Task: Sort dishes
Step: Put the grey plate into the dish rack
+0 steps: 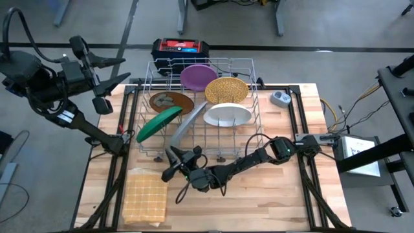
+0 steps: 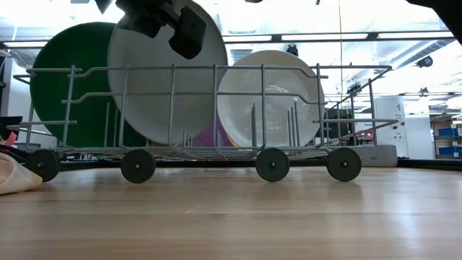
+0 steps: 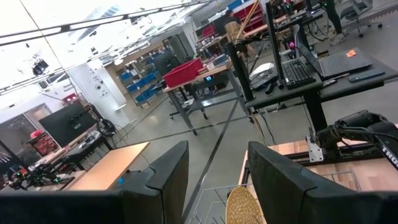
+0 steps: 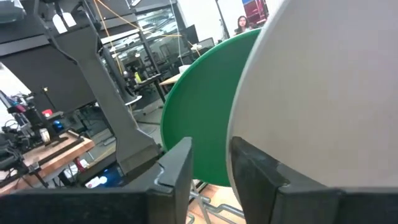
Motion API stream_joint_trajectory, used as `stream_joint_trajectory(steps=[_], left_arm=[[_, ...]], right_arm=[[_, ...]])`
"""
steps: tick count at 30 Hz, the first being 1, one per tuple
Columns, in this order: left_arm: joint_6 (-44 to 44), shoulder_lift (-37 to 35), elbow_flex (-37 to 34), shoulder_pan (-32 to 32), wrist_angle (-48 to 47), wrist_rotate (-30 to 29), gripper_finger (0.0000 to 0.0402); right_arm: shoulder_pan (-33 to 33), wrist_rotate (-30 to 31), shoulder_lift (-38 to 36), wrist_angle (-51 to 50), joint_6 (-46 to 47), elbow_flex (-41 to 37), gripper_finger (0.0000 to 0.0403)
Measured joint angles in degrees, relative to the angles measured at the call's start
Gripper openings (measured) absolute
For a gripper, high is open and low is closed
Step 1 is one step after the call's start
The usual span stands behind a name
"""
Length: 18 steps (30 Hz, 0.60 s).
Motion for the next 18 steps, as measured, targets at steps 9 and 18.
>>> stream_joint_trajectory(steps=[9,18], left_arm=[[-0.05,0.02,0.0,0.0,0.0,-0.02,0.0155],[-0.31,0.02,0.0,0.0,0.0,-0.02,0.0155]], right_arm=[[0.86,0.25,-0.05,0.0,-1.16,0.01,0.0175],[3.12,0.46,-0.62,-0.06,-4.23,0.02,0.021]])
